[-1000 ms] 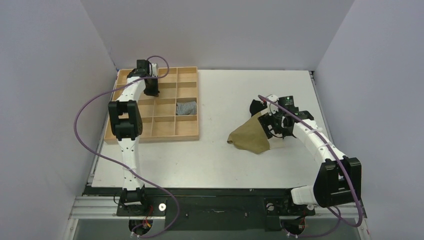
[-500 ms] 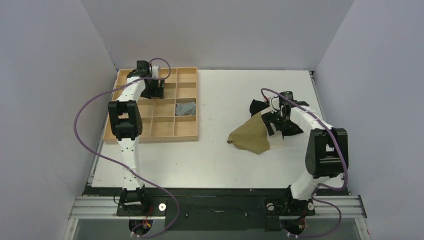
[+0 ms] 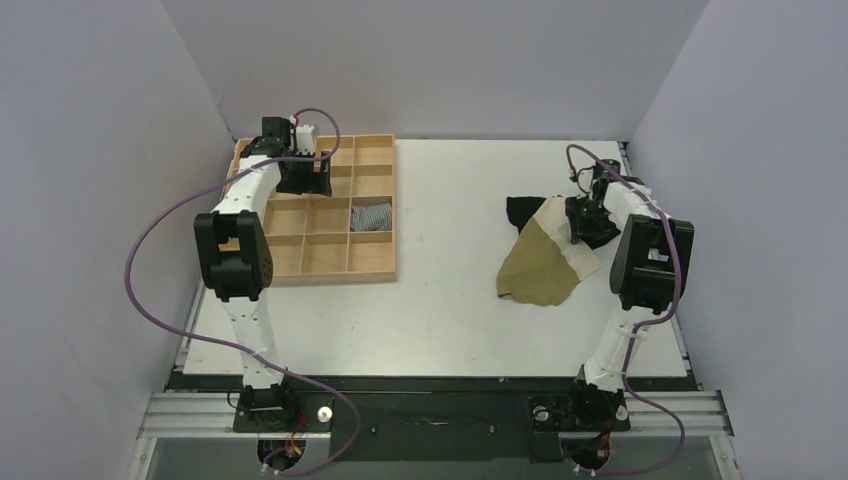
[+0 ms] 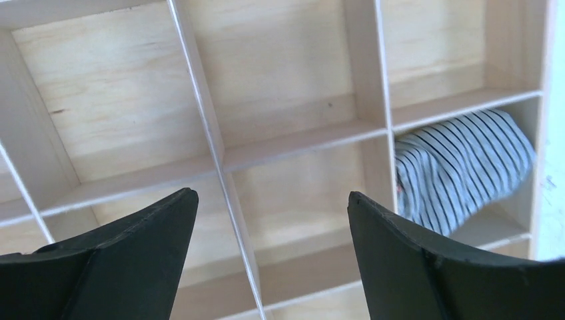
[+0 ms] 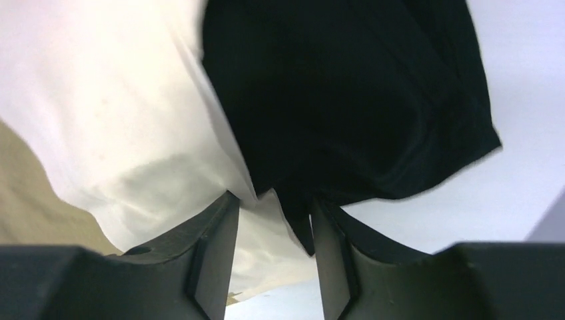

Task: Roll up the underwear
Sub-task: Pick up the underwear.

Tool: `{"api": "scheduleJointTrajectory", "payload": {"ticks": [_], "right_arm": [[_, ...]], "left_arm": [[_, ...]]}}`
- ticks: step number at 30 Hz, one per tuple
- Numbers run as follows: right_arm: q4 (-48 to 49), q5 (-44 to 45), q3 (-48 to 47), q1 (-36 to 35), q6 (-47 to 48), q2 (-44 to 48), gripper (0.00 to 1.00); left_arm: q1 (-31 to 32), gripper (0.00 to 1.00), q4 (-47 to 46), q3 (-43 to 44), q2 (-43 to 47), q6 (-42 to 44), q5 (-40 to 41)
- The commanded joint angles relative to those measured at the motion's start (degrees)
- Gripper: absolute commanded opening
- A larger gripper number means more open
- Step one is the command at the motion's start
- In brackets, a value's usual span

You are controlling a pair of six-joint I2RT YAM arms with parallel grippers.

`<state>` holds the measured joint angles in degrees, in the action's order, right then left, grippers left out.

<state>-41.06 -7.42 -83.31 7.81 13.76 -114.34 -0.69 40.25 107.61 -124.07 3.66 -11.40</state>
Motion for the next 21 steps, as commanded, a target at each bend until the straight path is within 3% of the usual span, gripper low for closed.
{"api": "scheduleJointTrajectory", "payload": {"ticks": [1, 9, 16, 20, 21], "right_arm": [[-0.4, 3.6, -6.3, 3.9, -4.3, -2.3, 0.37], [0.8, 6.4, -12.5, 7.5, -6.9, -3.8, 0.32], [1.0, -2.7, -2.9, 6.6, -1.1, 7.6, 0.52], [0.1, -2.9, 7.6, 4.7, 4.9, 16.0, 0.61], [-0.2, -2.6, 10.9, 4.5, 5.9, 17.1, 0.64]], "left_arm": [[0.2, 0.81, -3.8, -5.0, 8.4, 0.5, -2.9], [0.2, 0.83, -5.5, -11.4, 15.5, 1.6, -2.8], [0.2, 0.84, -5.8, -14.9, 20.7, 1.9, -4.8], [0.2, 0.99, -6.3, -19.0, 24.3, 2.0, -6.2], [0.2, 0.98, -6.5, -19.8, 25.0, 2.1, -6.4]]}}
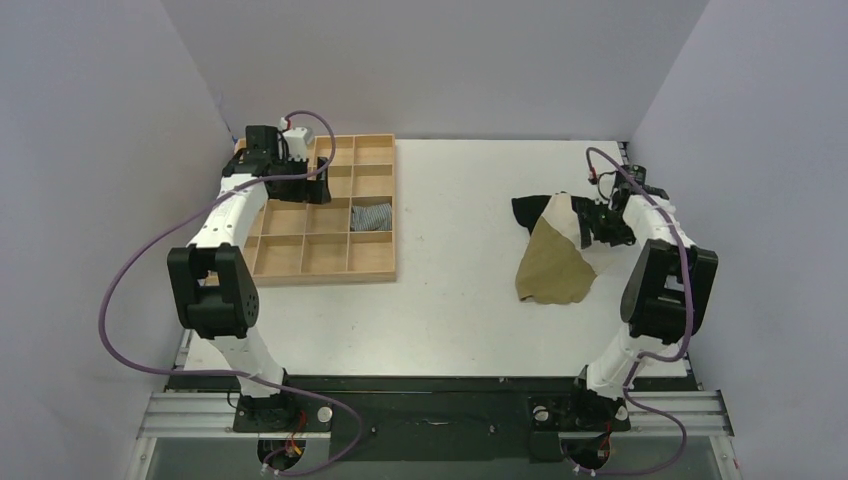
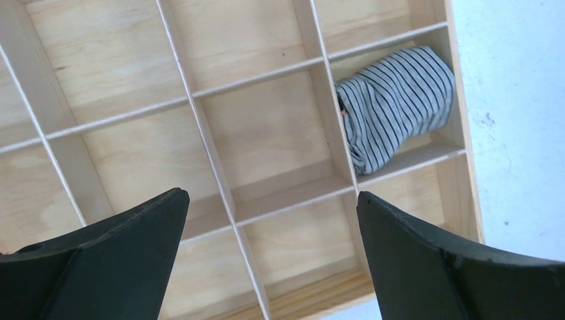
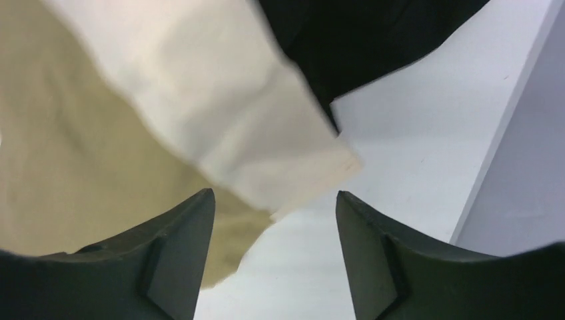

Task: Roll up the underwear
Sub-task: Pick up the underwear.

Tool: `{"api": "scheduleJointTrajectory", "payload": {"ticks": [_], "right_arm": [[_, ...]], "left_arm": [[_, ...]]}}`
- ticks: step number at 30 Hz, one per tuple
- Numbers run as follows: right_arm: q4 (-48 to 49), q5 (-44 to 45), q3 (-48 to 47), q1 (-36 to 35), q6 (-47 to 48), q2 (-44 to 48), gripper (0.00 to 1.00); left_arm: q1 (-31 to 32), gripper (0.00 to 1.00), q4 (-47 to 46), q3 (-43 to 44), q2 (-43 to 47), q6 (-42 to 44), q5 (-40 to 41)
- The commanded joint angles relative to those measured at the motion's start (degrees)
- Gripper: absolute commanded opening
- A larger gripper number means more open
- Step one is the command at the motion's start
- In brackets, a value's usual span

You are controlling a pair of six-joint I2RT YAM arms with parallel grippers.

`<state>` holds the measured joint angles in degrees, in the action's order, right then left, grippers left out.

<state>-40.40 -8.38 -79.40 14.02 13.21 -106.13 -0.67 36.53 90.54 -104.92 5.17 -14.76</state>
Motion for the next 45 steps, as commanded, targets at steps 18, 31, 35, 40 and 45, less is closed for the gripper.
{"api": "scheduleJointTrajectory", "payload": {"ticks": [18, 31, 35, 40, 45], "right_arm": [[4.2, 5.5, 18.6, -6.2, 11.9, 5.5, 0.58], [1.5, 9.8, -1.2, -0.7, 6.9, -2.8, 0.0], [-0.3, 6.2, -3.3, -0.9, 5.4, 2.1, 0.0], [-2.7, 2.1, -2.6, -4.3, 5.4, 10.6, 0.0], [-5.2, 1.1, -1.0, -11.7, 6.0, 21.1, 0.0]], "left_arm": [[1.9, 0.97, -8.2, -19.3, 19.2, 1.1, -4.1], [1.9, 0.97, -7.4, -18.7, 20.5, 1.6, -3.4], [1.9, 0.97, -7.2, -18.5, 20.7, 1.8, -3.0], [1.9, 0.97, -7.1, -18.6, 21.4, 2.0, -3.0], [1.9, 0.97, -6.9, -18.0, 22.1, 2.0, -2.7]]}}
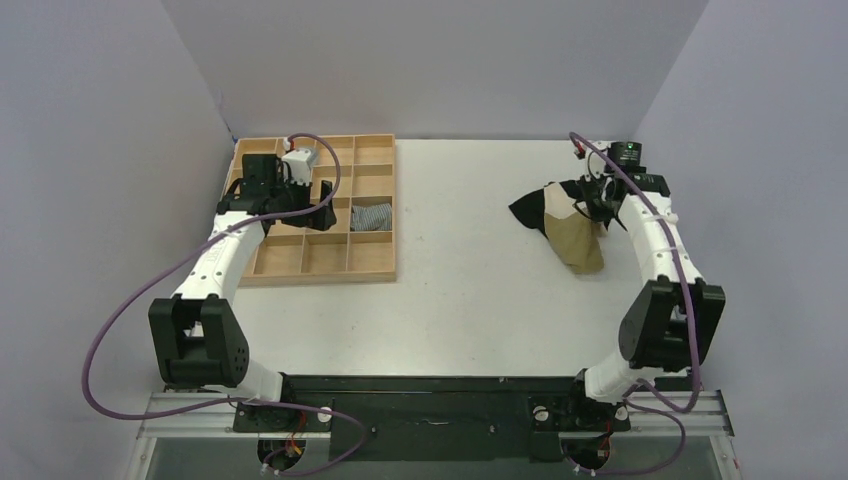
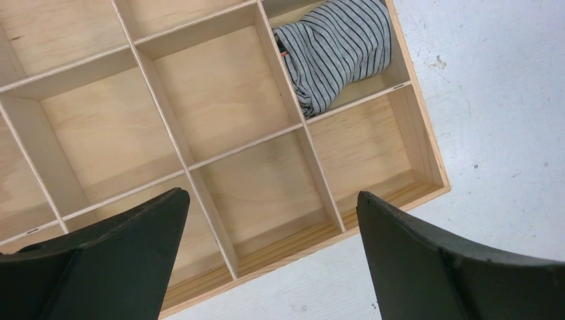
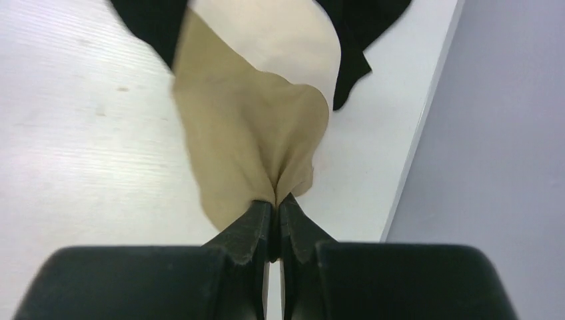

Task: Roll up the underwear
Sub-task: Pick up the underwear, then place the underwear at the center of the board.

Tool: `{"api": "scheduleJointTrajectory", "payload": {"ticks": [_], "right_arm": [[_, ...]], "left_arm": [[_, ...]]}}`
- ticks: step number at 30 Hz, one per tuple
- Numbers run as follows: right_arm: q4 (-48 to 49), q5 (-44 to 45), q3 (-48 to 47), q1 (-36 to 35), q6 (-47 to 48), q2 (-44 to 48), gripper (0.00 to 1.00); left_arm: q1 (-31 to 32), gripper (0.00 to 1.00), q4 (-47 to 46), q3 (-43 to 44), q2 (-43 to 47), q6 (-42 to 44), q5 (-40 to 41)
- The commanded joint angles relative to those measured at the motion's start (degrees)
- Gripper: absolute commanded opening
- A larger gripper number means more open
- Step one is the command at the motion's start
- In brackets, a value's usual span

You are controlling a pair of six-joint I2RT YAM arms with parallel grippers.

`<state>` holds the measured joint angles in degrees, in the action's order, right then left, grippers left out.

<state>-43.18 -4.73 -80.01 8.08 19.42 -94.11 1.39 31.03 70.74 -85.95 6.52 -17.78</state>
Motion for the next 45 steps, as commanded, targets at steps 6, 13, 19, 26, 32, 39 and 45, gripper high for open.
{"api": "scheduleJointTrajectory", "payload": {"ticks": [6, 13, 19, 26, 32, 39, 45], "right_arm": [[-6.6, -4.7, -1.1, -18.7, -0.2, 15.6, 0.0], [-8.2, -8.1, 0.8, -36.4, 0.9, 15.6, 0.0], [-7.7, -7.5, 3.5, -45.4, 0.8, 9.8, 0.43], [-6.9, -7.9, 3.6, -44.8, 1.0, 9.1, 0.62], [-4.2, -8.9, 5.4, -38.0, -0.2, 8.0, 0.62], [-0.8, -13.1, 4.8, -24.7, -6.3, 2.1, 0.59], [0.2, -16.2, 6.4, -19.0, -7.2, 0.6, 0.58]], "left_arm": [[-0.2, 0.97, -1.0, 2.5, 3.3, 0.5, 0.6], [-0.2, 0.97, -0.2, 2.8, 3.8, 0.8, 1.9], [-0.2, 0.97, 0.3, 2.1, 4.3, 0.8, 2.5], [-0.1, 0.97, -0.3, 0.3, 4.7, 1.9, 0.0], [4.2, 0.97, -2.7, -3.1, 5.4, 4.2, -8.0], [21.9, 0.97, -7.7, -8.1, 5.7, 10.4, -7.8], [38.1, 0.97, -4.1, -1.4, -3.1, 9.7, -4.5]]}}
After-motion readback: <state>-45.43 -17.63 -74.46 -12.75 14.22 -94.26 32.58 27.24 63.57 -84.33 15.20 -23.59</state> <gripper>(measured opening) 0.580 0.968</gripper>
